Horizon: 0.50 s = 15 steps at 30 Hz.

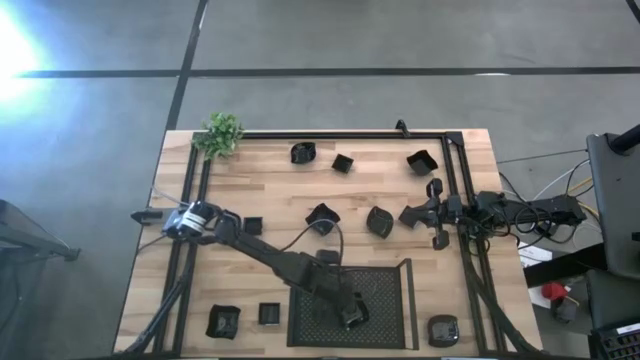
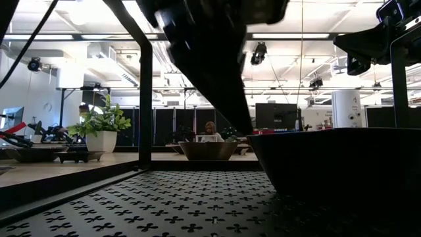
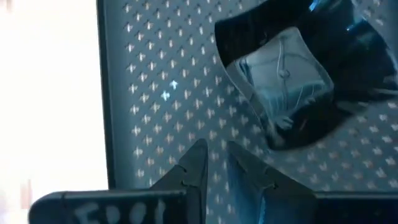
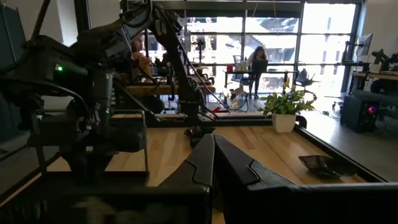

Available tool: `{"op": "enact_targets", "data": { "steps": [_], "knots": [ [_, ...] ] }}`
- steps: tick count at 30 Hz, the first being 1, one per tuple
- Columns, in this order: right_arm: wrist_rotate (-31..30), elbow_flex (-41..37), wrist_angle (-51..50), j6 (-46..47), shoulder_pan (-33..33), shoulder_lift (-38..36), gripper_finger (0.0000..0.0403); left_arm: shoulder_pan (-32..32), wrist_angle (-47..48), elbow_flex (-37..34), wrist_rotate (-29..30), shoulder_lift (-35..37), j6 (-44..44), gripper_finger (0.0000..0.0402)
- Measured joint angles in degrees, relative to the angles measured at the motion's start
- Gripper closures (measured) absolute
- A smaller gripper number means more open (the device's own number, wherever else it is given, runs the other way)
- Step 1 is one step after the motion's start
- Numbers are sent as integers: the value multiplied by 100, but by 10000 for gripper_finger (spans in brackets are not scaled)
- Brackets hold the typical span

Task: Pick & Place Mini shaped plates
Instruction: Put the distorted square plate on the shelf

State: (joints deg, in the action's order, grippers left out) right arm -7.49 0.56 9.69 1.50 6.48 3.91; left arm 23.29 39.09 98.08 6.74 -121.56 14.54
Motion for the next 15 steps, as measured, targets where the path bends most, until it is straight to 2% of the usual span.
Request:
{"op": "enact_targets", "data": {
  "steps": [8, 15],
  "knots": [
    [-1, 0, 0, 0, 1, 1, 394, 215, 154, 104, -814, 1, 146, 351],
    [-1, 0, 0, 0, 2, 2, 394, 361, 100, 205, -829, 1, 56, 351]
  ]
}}
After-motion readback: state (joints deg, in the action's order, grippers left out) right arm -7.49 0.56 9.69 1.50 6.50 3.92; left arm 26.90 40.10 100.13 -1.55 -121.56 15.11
